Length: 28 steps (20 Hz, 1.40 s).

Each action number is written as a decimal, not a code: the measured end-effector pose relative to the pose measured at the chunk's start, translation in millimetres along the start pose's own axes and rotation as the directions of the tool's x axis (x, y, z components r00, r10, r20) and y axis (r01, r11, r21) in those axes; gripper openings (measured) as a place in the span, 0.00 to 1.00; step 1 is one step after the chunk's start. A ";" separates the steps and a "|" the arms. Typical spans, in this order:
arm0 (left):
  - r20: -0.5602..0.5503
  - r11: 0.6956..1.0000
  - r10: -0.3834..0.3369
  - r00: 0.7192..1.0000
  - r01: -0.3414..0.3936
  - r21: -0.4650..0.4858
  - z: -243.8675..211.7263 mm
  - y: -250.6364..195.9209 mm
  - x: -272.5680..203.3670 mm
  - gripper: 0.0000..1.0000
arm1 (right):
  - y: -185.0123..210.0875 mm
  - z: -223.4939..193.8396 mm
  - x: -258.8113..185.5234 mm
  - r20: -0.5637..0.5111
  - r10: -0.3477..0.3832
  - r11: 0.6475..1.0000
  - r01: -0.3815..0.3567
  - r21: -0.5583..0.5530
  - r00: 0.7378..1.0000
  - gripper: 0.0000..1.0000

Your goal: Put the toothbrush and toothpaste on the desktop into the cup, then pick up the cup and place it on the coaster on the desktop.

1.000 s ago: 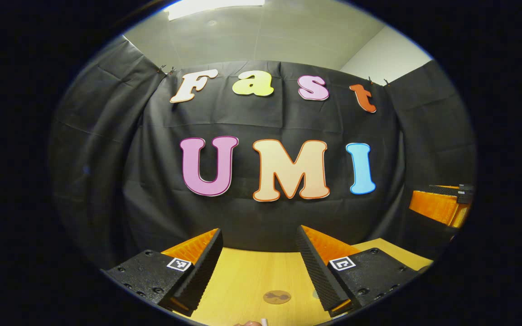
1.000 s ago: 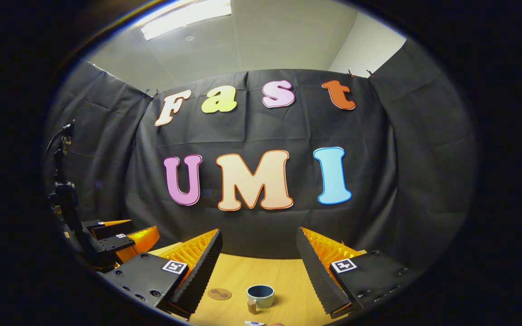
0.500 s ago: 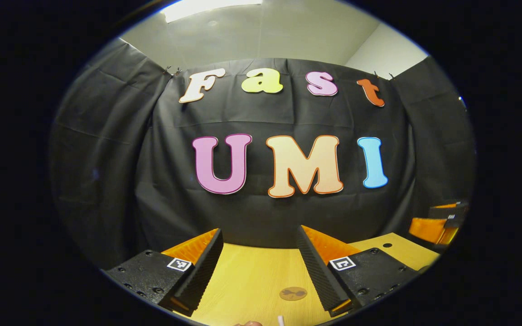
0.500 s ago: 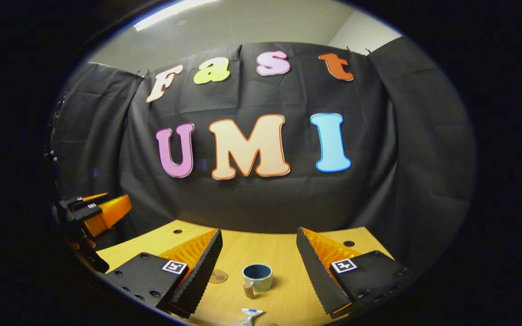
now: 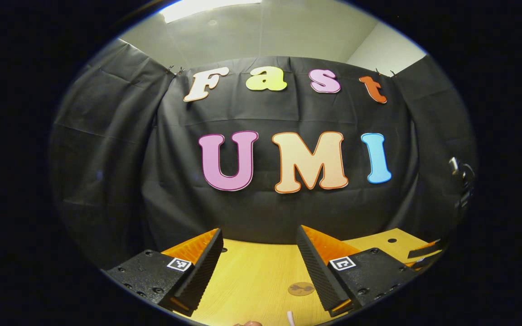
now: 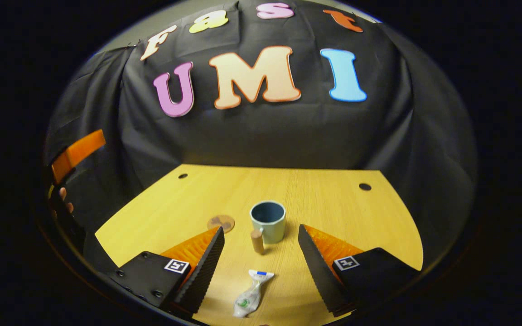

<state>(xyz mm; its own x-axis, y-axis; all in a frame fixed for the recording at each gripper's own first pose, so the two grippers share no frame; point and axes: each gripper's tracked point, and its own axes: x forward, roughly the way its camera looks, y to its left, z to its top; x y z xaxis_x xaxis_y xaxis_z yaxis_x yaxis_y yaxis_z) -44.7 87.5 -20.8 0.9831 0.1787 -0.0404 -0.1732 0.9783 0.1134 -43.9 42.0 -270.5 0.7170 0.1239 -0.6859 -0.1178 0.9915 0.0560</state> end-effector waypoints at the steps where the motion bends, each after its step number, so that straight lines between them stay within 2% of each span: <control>1: -0.004 1.000 0.003 1.000 -0.003 0.001 -1.9 1.8 -1.0 0.94 | 0.8 -10.9 5.3 -0.037 0.001 1.000 -0.001 0.001 0.999 1.00; 4: -0.013 1.000 0.012 1.000 -0.012 0.008 -5.8 5.7 -3.3 0.94 | 5.2 -45.1 16.8 -0.149 0.015 1.000 -0.012 0.019 0.989 1.00; 6: -0.028 1.000 0.018 0.999 -0.018 0.010 -11.8 8.9 -4.4 0.94 | 4.8 -69.7 23.6 -0.237 0.012 1.000 -0.006 0.024 0.971 1.00; 9: -0.050 0.999 0.031 0.998 -0.030 0.010 -20.2 13.5 -7.1 0.94 | 1.4 -106.8 33.9 -0.362 -0.003 1.000 0.013 0.025 0.932 0.99; 10: -0.057 0.999 0.034 0.998 -0.033 0.009 -21.8 14.2 -6.6 0.94 | 0.7 -118.2 35.8 -0.398 -0.003 1.000 0.014 0.025 0.917 0.96; 13: -0.066 0.999 0.043 0.997 -0.042 0.011 -27.2 17.1 -7.4 0.94 | -0.6 -151.1 39.3 -0.510 -0.013 1.000 0.023 0.014 0.860 0.99; 14: -0.070 0.999 0.046 0.996 -0.045 0.014 -29.2 18.0 -6.7 0.94 | -1.0 -159.5 40.9 -0.538 -0.017 1.000 0.026 0.011 0.843 0.96; 15: -0.076 0.999 0.049 0.996 -0.048 0.015 -31.7 18.2 -6.3 0.94 | -2.4 -164.6 44.0 -0.557 -0.023 0.999 0.033 0.008 0.830 1.00; 17: -0.085 0.999 0.051 0.995 -0.051 0.010 -35.2 18.3 -6.0 0.94 | -3.6 -171.3 48.4 -0.584 -0.028 0.999 0.042 0.011 0.811 1.00; 18: -0.087 0.999 0.054 0.995 -0.054 0.009 -35.7 18.5 -4.6 0.94 | -3.7 -174.8 49.4 -0.598 -0.029 0.999 0.045 0.012 0.801 0.96; 20: -0.095 0.998 0.060 0.994 -0.059 0.015 -40.2 19.7 -2.5 0.94 | -4.9 -182.1 50.2 -0.635 -0.039 0.999 0.051 0.001 0.772 0.99; 21: -0.100 0.998 0.061 0.993 -0.059 0.017 -43.3 20.3 -2.0 0.94 | -4.9 -179.1 54.3 -0.622 -0.037 0.999 0.041 -0.008 0.782 0.98; 25: -0.141 0.998 0.058 0.988 -0.056 0.018 -58.5 19.0 0.2 0.94 | -12.1 -182.6 53.4 -0.656 -0.092 0.993 0.024 -0.112 0.749 0.83; 27: -0.149 0.998 0.057 0.987 -0.055 0.021 -62.6 18.7 1.7 0.95 | -8.1 -181.5 52.1 -0.672 -0.086 0.992 -0.001 -0.128 0.735 0.67; 28: -0.155 0.998 0.056 0.986 -0.053 0.024 -65.5 18.1 3.2 0.94 | -5.3 -185.0 52.4 -0.679 -0.081 0.991 -0.013 -0.132 0.729 0.55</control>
<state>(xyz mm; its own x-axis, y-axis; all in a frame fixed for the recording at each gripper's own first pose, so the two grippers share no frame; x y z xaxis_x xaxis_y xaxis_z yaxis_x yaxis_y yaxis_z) -48.6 112.7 -83.9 0.9506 0.2474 -0.1875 -0.2236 0.9647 0.1389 -132.8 35.7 -441.0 0.0660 -0.0177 -0.9977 -0.2163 0.9758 -0.0316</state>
